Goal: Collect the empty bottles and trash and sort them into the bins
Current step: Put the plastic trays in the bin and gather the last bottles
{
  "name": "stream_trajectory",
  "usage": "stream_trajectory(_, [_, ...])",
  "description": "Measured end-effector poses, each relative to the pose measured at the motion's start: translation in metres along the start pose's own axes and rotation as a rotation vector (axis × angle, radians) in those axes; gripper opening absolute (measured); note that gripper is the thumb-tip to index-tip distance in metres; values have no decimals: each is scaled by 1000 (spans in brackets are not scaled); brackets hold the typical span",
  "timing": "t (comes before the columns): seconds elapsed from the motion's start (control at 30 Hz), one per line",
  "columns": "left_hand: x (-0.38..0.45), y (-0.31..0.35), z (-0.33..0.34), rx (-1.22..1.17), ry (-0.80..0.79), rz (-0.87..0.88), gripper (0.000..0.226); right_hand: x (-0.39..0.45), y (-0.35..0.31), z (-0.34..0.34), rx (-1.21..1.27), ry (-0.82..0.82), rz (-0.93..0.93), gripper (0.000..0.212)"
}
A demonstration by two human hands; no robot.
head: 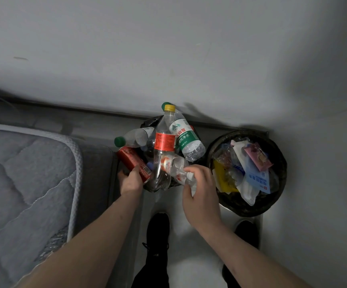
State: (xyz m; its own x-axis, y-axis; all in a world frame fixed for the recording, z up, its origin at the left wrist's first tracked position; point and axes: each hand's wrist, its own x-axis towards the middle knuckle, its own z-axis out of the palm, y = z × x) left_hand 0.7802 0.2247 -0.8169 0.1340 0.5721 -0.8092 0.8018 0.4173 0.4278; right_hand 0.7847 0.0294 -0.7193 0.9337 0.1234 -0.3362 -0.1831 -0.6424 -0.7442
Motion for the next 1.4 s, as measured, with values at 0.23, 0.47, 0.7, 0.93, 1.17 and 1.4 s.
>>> stream_trajectory(0.23, [-39, 15, -24, 147, 45, 84, 66, -8, 2, -23, -62, 16, 12, 39])
stream_trajectory(0.47, [-164, 60, -51, 601, -36, 778, 38, -62, -10, -103, -132, 48, 128, 44])
stream_trajectory(0.7, [-317, 98, 36, 868, -435, 1308, 31, -107, 8, -243, -121, 224, 250, 49])
stream_trajectory(0.93, [-451, 65, 183, 1034, -683, 1541, 35, -151, 116, -392, -152, 453, 364, 56])
stream_trajectory(1.17, [-582, -4, 356, 1278, -867, 1679, 47, -205, 268, -528, -265, 603, 552, 61])
stream_trajectory(1.4, [-667, -68, 504, 1567, -846, 1488, 66, -225, 397, -680, -249, 705, 864, 86])
